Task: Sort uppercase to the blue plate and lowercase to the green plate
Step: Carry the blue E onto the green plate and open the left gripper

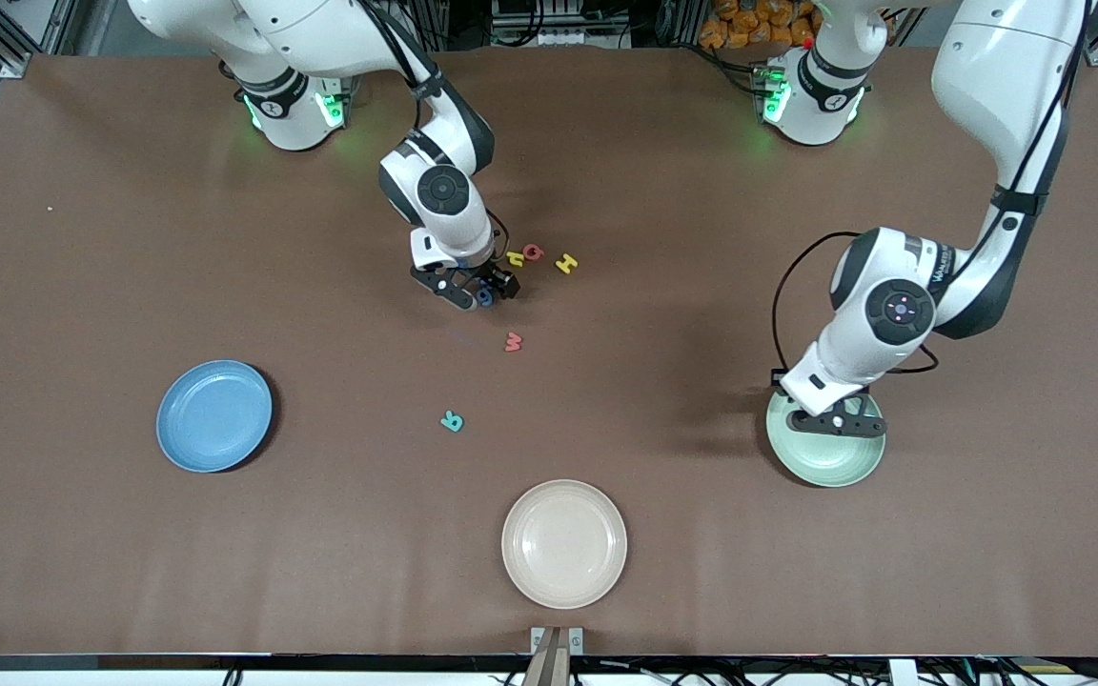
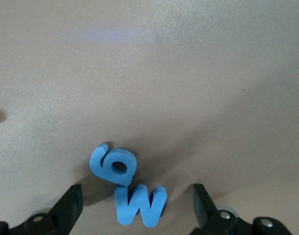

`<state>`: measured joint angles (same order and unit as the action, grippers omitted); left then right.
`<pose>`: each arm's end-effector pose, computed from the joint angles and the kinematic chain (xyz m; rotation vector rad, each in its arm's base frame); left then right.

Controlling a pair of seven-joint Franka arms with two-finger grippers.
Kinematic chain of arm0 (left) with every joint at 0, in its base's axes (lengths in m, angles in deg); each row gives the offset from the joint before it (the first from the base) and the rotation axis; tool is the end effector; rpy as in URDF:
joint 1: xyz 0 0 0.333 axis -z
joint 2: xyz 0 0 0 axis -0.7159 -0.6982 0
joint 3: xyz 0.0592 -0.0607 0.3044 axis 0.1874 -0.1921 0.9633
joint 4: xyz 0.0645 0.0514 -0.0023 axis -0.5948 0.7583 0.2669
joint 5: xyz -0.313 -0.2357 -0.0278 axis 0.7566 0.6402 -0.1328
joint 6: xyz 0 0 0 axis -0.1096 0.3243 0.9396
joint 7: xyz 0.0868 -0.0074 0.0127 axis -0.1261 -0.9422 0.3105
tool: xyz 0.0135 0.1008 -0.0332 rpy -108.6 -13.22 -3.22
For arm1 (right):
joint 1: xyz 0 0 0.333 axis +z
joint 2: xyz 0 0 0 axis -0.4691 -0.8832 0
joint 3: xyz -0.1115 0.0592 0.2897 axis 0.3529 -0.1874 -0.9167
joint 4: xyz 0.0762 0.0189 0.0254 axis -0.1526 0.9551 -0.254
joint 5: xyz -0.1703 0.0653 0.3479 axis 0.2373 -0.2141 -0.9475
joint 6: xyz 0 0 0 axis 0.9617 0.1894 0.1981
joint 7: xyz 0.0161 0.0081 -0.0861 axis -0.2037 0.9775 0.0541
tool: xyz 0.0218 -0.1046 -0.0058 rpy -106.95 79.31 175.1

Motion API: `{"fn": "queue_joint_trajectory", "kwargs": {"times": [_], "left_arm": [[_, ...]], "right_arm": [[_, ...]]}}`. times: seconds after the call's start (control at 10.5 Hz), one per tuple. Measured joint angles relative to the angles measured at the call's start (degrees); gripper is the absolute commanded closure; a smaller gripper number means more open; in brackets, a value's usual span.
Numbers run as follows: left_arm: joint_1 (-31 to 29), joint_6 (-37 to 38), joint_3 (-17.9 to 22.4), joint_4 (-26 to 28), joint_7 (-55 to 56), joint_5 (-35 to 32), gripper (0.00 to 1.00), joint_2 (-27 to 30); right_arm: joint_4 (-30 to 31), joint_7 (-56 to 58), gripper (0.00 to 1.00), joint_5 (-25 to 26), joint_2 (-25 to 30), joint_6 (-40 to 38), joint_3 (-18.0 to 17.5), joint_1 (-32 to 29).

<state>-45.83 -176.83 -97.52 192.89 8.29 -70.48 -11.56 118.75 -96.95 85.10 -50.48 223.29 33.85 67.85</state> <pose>0.6141 -0.1344 0.2539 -3.0578 0.2368 -0.0112 0.3868 0.3933 0.1658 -2.9865 0.9090 0.1232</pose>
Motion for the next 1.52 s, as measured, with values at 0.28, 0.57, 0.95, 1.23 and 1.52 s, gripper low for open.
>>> {"fn": "queue_joint_trajectory", "kwargs": {"times": [0.28, 0.57, 0.95, 1.23, 1.52], "left_arm": [[-0.9, -0.2, 2.9, -0.4, -3.4, 0.0, 0.70, -1.5], [-0.6, -0.2, 2.8, -2.3, -3.4, 0.0, 0.00, -3.2], [0.8, -0.3, 2.3, -4.1, -1.6, 0.0, 0.00, -3.0], [6.1, -0.2, 1.4, -4.8, 4.0, 0.0, 0.00, -2.5], [11.9, -0.1, -0.5, -4.8, 14.2, 0.0, 0.00, -2.6]], "right_arm": [[-0.2, -0.3, 0.96, 0.0, 0.1, 0.1, 0.0, 0.0], [-0.3, -1.4, 1.00, 0.0, 0.9, 0.1, 0.0, 0.3], [-0.3, -1.8, 1.00, 0.0, 1.2, 0.2, 0.0, 0.3], [-1.2, -1.0, 1.00, 0.7, 4.7, -3.1, 0.8, -0.7], [-4.3, 8.0, 1.00, 2.2, 9.7, -13.4, 1.2, -7.9]]}}
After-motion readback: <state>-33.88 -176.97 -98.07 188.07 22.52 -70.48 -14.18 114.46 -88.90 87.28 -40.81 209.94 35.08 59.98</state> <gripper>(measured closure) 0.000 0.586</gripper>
